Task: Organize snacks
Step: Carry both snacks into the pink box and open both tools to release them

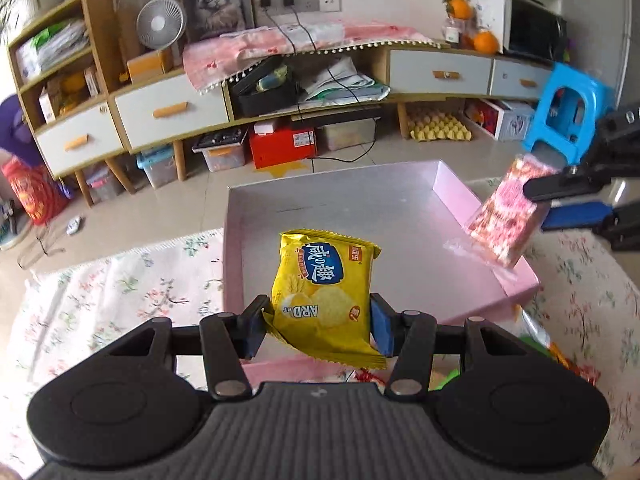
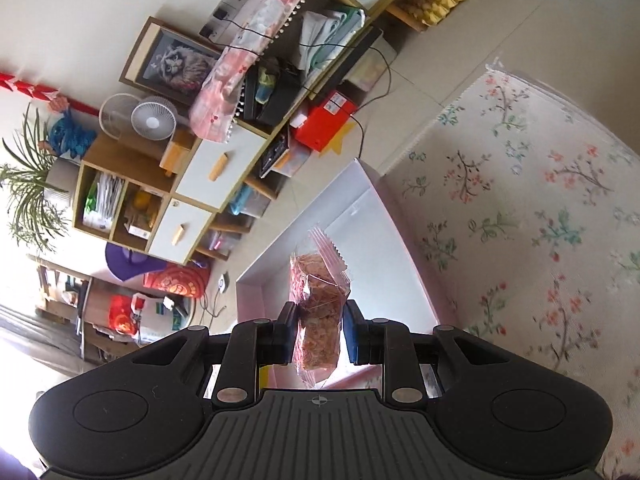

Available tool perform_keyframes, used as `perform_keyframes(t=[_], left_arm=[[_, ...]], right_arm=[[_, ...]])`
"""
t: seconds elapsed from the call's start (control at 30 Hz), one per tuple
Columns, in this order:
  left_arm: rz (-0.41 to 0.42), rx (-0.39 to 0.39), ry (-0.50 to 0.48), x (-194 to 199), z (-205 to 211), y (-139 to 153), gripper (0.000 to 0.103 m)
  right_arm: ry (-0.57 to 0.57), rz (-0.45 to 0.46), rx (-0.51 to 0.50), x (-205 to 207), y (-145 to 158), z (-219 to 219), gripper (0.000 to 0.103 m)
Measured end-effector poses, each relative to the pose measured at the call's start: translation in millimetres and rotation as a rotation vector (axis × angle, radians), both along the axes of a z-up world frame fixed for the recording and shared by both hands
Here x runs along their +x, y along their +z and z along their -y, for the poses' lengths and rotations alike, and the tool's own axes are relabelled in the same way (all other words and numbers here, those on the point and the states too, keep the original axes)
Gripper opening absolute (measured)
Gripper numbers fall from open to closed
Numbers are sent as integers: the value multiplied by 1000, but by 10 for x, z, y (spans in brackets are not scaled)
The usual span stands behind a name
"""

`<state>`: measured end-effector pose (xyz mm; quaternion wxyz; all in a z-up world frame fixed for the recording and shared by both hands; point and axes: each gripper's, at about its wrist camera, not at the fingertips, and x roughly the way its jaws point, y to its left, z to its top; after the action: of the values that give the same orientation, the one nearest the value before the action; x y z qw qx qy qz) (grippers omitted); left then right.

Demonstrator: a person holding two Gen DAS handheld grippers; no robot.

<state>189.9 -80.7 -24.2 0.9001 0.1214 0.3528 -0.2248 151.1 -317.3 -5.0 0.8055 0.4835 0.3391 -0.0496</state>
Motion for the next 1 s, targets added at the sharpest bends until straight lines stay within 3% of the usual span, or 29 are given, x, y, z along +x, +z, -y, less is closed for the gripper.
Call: perform_keyframes(t=[0.33, 0.67, 0.8, 0.93, 1.0], left_arm=[[-37, -30, 59, 196, 28, -158, 49], [-63, -47, 98, 233, -24, -204, 51], [-53, -34, 113, 238, -28, -185, 76], [-78, -23, 97, 214, -53, -156, 79], [-88, -17, 93, 182, -59, -118, 82]], right_arm=[[14, 6, 51, 256, -274, -101, 24], [41, -29, 41, 313, -348, -135, 24], [55, -44, 24, 314, -336, -150, 28], [63, -63, -2, 283, -310, -140, 54], [60, -66, -10, 243, -280, -117, 57]])
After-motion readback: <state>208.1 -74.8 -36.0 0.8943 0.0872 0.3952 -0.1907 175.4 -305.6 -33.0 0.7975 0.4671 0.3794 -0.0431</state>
